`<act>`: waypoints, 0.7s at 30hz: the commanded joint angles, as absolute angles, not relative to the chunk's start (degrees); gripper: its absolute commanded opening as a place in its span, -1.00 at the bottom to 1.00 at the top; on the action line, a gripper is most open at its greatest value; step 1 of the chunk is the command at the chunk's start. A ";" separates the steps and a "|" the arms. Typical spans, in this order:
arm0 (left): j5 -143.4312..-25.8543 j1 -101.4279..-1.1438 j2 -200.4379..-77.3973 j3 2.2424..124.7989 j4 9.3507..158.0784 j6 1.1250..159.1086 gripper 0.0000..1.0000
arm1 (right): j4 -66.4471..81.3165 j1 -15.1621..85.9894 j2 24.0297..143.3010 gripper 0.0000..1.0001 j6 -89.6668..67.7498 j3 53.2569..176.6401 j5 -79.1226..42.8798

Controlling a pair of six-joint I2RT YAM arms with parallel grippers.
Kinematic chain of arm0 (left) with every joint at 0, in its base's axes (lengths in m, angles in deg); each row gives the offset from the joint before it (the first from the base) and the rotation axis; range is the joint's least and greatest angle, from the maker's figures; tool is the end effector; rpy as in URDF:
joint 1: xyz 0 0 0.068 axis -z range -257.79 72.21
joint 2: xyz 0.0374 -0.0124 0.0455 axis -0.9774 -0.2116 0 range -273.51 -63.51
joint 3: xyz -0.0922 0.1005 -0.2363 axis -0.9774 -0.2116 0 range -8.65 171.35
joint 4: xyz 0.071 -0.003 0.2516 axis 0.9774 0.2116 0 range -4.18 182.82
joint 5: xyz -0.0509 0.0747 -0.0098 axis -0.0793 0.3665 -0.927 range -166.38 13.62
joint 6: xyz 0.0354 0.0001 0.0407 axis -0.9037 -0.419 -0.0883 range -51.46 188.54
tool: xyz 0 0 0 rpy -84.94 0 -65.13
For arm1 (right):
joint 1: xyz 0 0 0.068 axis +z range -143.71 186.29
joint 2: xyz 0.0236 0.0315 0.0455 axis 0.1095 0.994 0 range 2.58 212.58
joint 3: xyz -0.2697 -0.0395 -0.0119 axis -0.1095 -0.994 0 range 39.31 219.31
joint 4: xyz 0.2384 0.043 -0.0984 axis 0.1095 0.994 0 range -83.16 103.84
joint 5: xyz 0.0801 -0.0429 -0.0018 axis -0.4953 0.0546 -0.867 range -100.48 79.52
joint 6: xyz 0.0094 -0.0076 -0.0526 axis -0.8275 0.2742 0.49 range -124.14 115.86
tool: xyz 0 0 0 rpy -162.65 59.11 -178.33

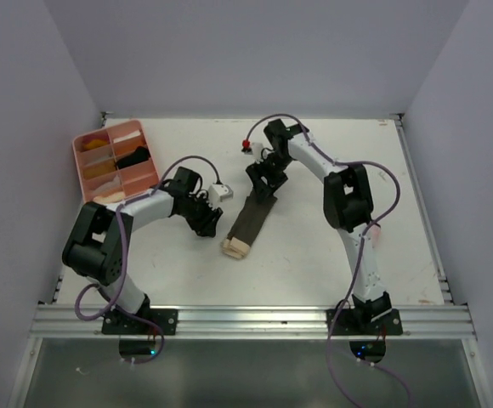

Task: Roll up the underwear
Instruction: Fold the underwear, then roll the underwear

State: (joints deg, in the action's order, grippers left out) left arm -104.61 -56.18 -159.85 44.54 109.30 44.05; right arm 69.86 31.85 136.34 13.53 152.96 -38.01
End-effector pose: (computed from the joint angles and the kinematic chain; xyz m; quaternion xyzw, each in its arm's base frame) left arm 0.2826 -0.1302 0.1554 0.4172 0.8546 -0.2337 0.2023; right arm 0.4131 0.2159 0.1715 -0.3705 0.8961 0.2409 0.0417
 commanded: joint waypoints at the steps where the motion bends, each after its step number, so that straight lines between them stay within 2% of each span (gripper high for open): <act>1: -105.57 -57.04 -155.54 42.24 111.14 46.65 -0.03 | 74.42 30.73 136.63 0.32 13.97 166.81 -35.87; 4: -102.49 -57.22 -153.25 42.85 109.91 46.92 0.02 | 71.64 29.06 129.44 0.39 10.10 161.78 -39.29; 5: -101.88 -57.57 -152.73 43.03 108.86 46.92 0.02 | 69.96 28.70 122.62 0.72 8.70 153.74 -40.27; 6: -101.78 -57.66 -152.89 43.55 108.50 46.83 0.03 | 66.38 28.44 119.42 0.88 8.08 149.40 -41.49; 7: -101.87 -57.66 -153.16 43.73 107.62 46.83 0.04 | 65.12 28.44 116.78 0.93 6.68 141.78 -42.55; 8: -101.87 -57.66 -153.51 43.82 107.18 47.00 0.04 | 64.15 28.44 111.88 0.96 5.88 138.31 -43.34; 13: -103.71 -57.48 -155.62 44.00 104.81 47.88 0.06 | 55.55 28.44 105.77 0.98 1.06 119.86 -43.80; 16: -105.21 -56.00 -154.84 42.69 104.02 47.44 0.07 | 49.83 28.35 106.82 0.98 -2.02 115.62 -45.89; 21: -105.21 -53.79 -154.92 39.35 101.99 48.32 0.06 | 42.62 28.35 111.73 0.98 -9.32 115.51 -48.53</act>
State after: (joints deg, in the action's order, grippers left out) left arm -103.63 -55.07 -155.30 40.87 105.00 47.02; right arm 50.85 28.40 110.53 -3.32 114.80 -45.00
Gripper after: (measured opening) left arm 0.532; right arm 0.987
